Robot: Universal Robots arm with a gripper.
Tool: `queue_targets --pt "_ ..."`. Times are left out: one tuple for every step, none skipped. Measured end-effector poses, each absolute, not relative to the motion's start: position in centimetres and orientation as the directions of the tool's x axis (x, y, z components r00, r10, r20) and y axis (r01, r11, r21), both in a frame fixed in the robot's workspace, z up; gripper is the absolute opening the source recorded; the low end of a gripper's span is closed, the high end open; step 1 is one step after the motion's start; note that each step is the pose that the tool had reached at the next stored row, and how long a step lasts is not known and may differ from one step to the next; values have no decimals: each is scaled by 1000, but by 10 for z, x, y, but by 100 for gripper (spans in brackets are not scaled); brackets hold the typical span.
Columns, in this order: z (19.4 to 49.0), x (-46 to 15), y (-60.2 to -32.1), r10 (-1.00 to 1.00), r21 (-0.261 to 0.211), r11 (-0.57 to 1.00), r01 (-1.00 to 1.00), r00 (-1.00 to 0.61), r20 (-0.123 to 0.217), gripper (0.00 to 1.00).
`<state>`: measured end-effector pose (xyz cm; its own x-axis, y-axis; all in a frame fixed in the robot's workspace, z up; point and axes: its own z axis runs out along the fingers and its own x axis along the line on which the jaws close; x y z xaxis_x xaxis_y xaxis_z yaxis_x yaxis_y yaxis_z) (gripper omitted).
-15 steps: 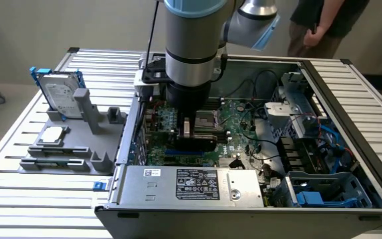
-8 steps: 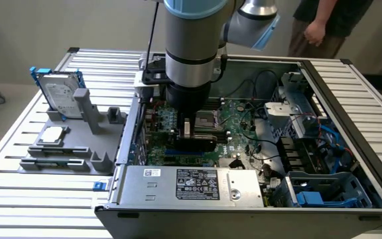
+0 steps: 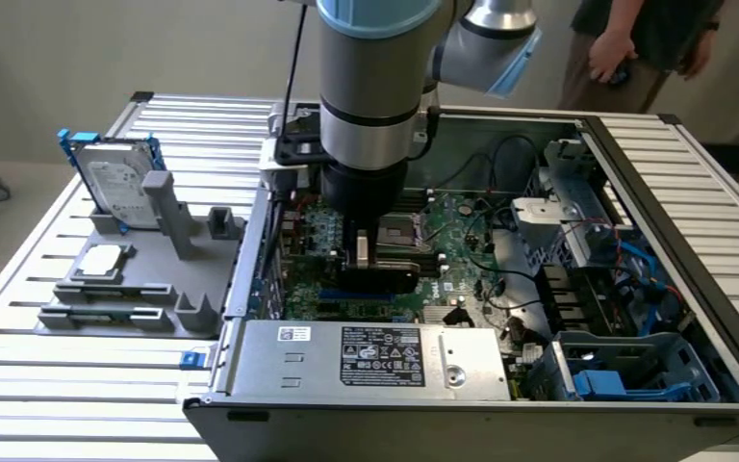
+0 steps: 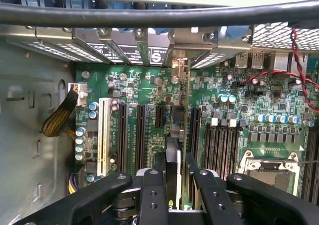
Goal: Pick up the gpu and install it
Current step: 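Insert the gpu into the slot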
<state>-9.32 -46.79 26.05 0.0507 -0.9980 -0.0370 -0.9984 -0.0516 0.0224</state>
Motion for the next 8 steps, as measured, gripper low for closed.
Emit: queue_targets --pt "261 -93 -468 -998 22 -52 -998 51 -38 26" --pt "261 -93 -469 -998 22 -52 -998 51 -38 26" --pt "261 -93 -469 -998 22 -52 -998 51 -39 26" --pt "261 -93 -469 -998 22 -52 -998 51 -40 26" --pt "261 -93 -469 -998 22 -52 -998 52 -40 26" --pt "261 -93 -469 -998 22 -53 -998 52 -41 26" --pt "261 -92 -469 -998 22 -53 -998 52 -42 26" --pt "261 -92 -469 -998 22 -53 -998 52 -44 26"
